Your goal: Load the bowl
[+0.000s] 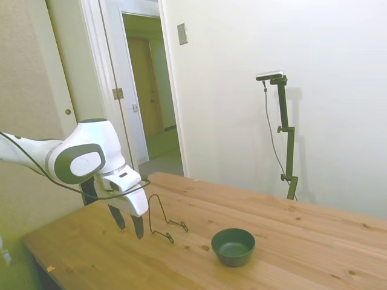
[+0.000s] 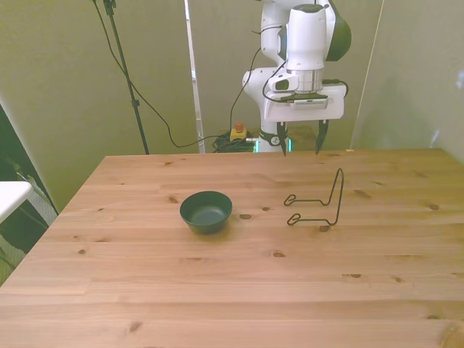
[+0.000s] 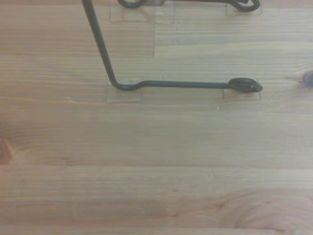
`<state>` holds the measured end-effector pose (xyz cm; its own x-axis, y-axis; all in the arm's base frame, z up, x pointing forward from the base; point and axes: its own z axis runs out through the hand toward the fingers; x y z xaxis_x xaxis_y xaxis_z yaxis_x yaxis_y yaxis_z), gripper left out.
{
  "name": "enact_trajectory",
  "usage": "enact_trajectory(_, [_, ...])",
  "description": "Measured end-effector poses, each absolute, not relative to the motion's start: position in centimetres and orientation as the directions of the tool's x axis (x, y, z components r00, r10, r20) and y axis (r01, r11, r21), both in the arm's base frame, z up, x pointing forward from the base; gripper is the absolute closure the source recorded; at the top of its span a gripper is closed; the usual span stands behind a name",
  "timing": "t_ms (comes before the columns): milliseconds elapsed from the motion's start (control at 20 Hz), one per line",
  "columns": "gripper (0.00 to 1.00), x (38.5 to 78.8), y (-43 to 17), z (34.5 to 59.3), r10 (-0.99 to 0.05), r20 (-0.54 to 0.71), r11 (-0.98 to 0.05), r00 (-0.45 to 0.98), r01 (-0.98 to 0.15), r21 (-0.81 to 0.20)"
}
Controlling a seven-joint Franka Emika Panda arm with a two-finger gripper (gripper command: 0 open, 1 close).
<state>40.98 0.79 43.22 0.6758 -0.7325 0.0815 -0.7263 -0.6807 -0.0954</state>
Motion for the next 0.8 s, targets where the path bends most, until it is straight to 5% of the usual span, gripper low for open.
enact_trajectory(500, [0.0, 43.9, -6.8, 47.3, -0.816, 0.094, -0.579, 0.571, -0.807, -0.115])
enact_trajectory(800, [0.0, 47.1, -10.7, 48.2, -0.818, 0.113, -0.57, 0.564, -0.821, -0.036])
